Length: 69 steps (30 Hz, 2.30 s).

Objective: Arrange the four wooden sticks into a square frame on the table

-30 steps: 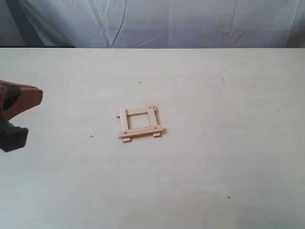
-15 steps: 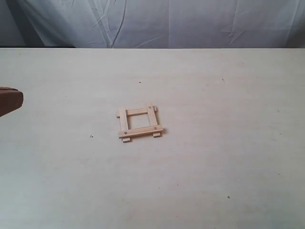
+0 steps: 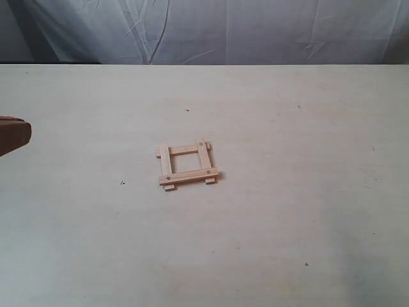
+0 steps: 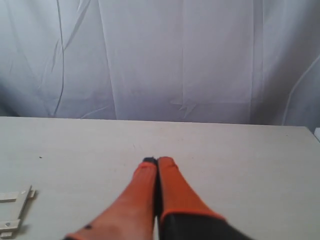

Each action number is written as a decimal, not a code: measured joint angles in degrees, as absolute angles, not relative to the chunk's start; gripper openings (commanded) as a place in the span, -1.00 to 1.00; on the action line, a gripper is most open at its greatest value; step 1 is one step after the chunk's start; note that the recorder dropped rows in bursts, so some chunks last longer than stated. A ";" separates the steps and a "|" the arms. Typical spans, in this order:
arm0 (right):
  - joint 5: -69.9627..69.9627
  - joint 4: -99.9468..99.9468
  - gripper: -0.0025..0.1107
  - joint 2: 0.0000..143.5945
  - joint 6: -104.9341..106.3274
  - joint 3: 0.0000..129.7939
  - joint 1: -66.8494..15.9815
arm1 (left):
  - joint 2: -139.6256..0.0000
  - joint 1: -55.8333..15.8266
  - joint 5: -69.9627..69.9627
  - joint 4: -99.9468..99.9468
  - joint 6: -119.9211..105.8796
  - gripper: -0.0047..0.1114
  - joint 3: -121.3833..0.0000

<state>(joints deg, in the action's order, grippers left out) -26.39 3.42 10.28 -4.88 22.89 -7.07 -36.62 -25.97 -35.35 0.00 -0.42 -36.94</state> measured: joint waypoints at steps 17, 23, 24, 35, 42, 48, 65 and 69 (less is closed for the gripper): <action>-16.91 -0.57 -0.96 0.40 -1.75 0.98 -7.04 | -36.62 -25.97 -35.25 0.00 -0.42 -0.92 -36.94; -17.35 -0.57 -0.96 0.40 -1.75 0.24 -7.04 | -36.62 -25.97 -35.25 0.00 -0.42 -0.92 -36.94; -17.35 -0.57 -0.96 0.40 -1.75 0.24 -7.04 | -36.62 -25.97 -35.25 0.00 -0.42 -0.92 -36.94; -17.43 -0.57 -0.96 0.40 -1.75 0.24 -7.04 | -36.62 -25.97 -35.25 0.00 -0.42 -0.92 -36.94; -17.48 -0.57 -0.96 0.40 -1.75 0.21 -7.04 | -36.62 -25.97 -35.25 -0.36 -0.54 -0.92 -36.94; -17.57 -0.57 -0.96 0.40 -1.75 0.11 -7.04 | -33.06 -20.07 -33.99 0.98 -0.88 -0.92 -34.66; -17.71 -0.57 -0.96 0.40 -1.75 0.11 -7.04 | -4.16 -0.38 -28.00 2.79 -0.71 -0.92 -11.59; -17.75 -0.57 -0.96 0.40 -1.75 0.11 -7.04 | -0.71 -0.22 -25.31 2.66 -0.71 -0.92 -9.57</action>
<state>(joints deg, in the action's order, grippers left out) -17.75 -0.57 0.40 -1.75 0.11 -7.04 -0.71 -0.22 -25.31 2.66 -0.71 -9.57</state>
